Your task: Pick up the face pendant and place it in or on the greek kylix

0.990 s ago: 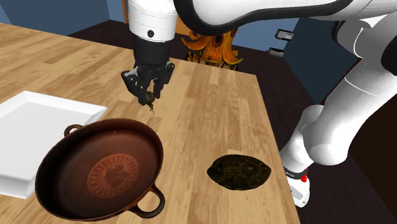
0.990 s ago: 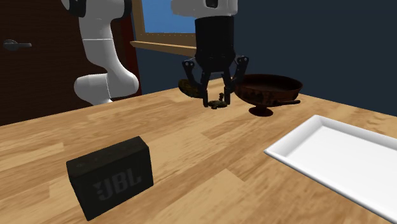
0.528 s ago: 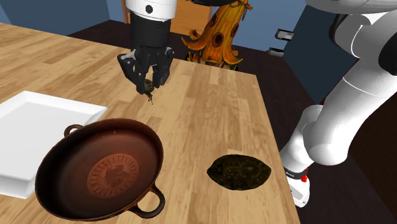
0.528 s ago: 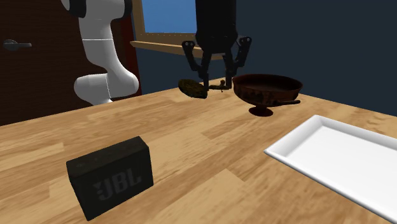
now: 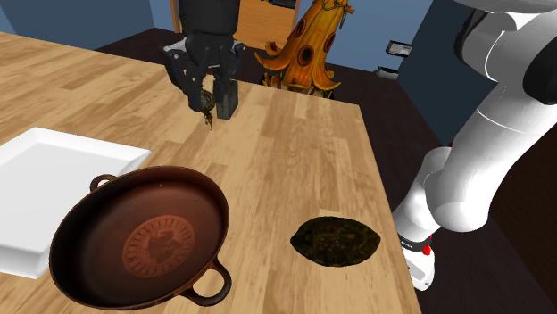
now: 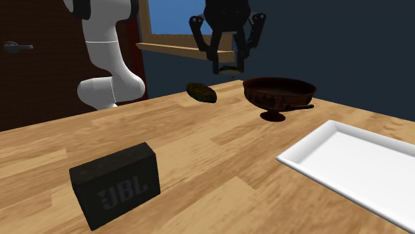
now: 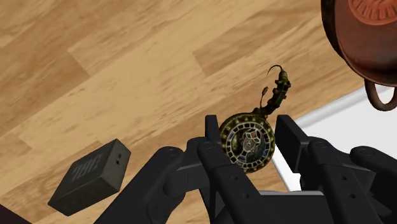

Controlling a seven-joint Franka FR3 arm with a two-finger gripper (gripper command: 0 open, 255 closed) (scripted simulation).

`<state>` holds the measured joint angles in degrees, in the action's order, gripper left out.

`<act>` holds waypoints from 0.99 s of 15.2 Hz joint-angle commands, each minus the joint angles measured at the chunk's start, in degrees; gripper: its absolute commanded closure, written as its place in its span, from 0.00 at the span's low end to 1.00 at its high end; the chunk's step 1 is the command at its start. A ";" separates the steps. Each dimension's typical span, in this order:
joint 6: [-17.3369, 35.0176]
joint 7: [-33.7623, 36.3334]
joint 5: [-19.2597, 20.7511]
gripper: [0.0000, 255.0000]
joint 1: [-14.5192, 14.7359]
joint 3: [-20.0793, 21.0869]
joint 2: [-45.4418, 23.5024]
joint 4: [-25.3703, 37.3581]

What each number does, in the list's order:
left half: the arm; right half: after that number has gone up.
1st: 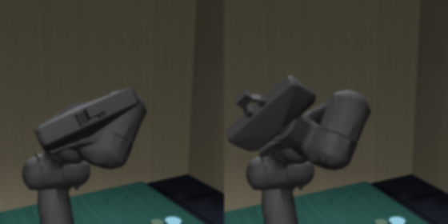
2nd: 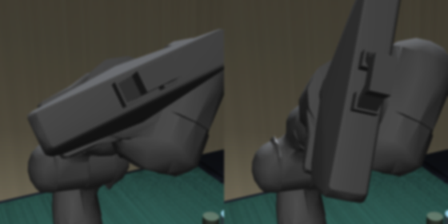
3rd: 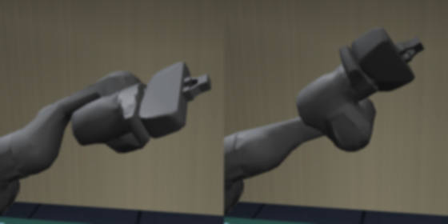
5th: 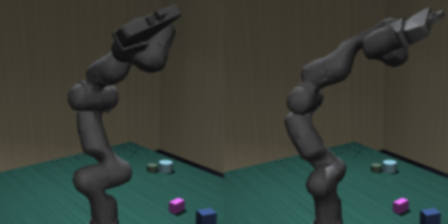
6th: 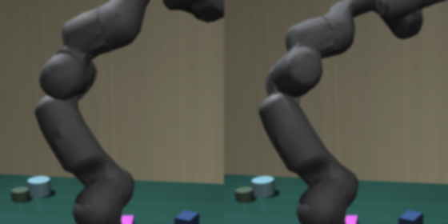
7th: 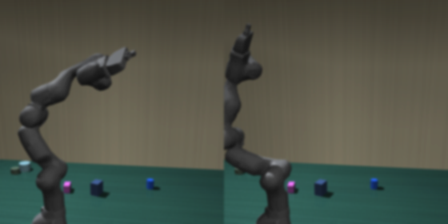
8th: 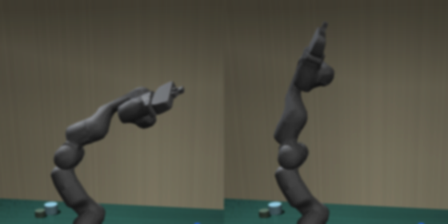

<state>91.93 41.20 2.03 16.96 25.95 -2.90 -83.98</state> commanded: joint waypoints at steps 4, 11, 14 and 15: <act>-2.62 3.25 1.31 1.00 1.99 1.53 -2.02 4.31; -5.80 14.12 6.33 1.00 9.75 6.01 -8.92 12.95; -8.09 18.70 9.45 1.00 14.30 7.44 -13.33 18.73; -9.04 20.15 10.62 1.00 16.08 7.77 -15.02 21.05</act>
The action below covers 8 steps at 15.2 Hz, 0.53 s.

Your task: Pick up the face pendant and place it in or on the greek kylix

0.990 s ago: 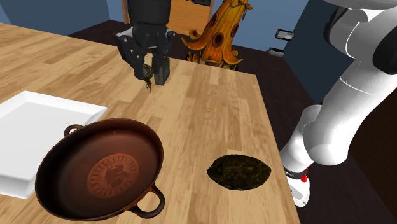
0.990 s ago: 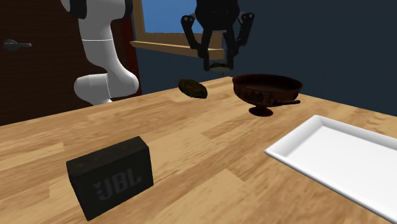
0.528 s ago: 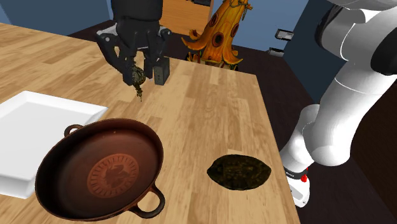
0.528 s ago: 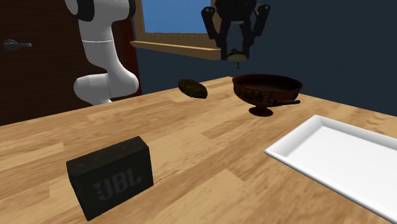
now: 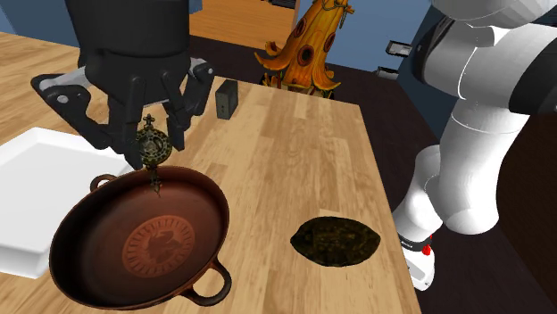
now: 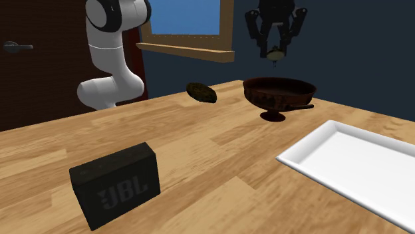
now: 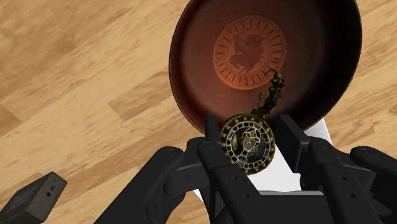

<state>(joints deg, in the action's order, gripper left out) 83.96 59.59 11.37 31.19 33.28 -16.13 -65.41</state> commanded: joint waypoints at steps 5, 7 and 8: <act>0.34 4.33 2.44 1.00 4.14 0.87 -3.43 2.30; 2.54 4.28 1.75 1.00 3.24 0.92 -2.32 -0.92; 3.59 4.25 1.44 1.00 2.85 0.92 -1.82 -2.41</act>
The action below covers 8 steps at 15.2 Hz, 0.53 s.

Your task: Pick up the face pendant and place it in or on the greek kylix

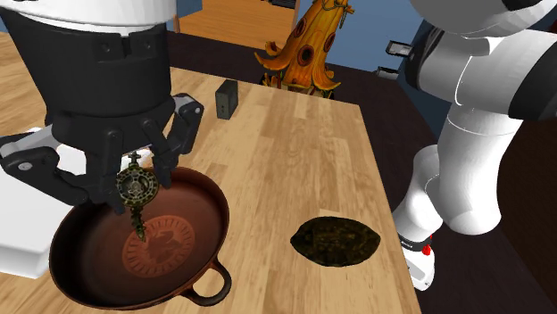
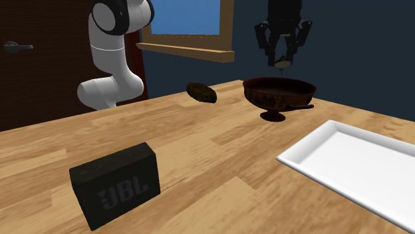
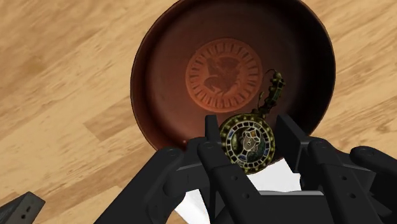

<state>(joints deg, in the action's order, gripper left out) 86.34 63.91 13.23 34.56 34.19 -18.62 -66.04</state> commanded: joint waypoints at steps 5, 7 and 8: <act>6.12 -0.20 -1.60 1.00 -2.04 -0.03 2.65 -8.44; 7.95 -0.23 -1.95 1.00 -2.49 -0.06 3.25 -10.79; 8.85 -0.25 -2.10 1.00 -2.70 -0.08 3.52 -11.92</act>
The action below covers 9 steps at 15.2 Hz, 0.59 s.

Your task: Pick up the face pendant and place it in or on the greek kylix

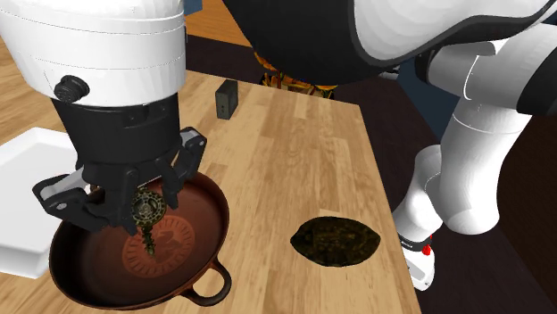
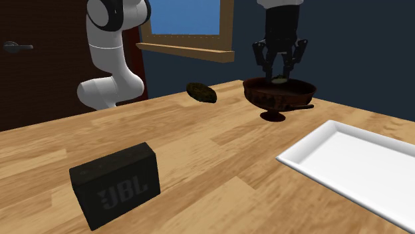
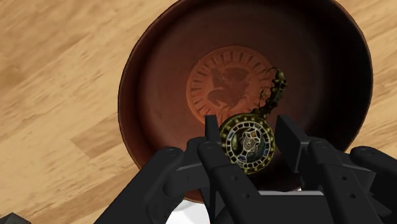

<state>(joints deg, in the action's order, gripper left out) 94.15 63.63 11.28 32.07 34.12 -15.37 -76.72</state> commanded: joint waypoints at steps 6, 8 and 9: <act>1.88 0.02 -0.28 1.00 -0.38 -0.04 0.49 -2.28; 1.88 0.02 -0.28 1.00 -0.38 -0.04 0.49 -2.28; 1.88 0.02 -0.28 0.00 -0.38 -0.04 0.49 -2.28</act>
<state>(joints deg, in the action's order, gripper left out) 96.02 63.65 11.00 31.69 34.08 -14.88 -78.99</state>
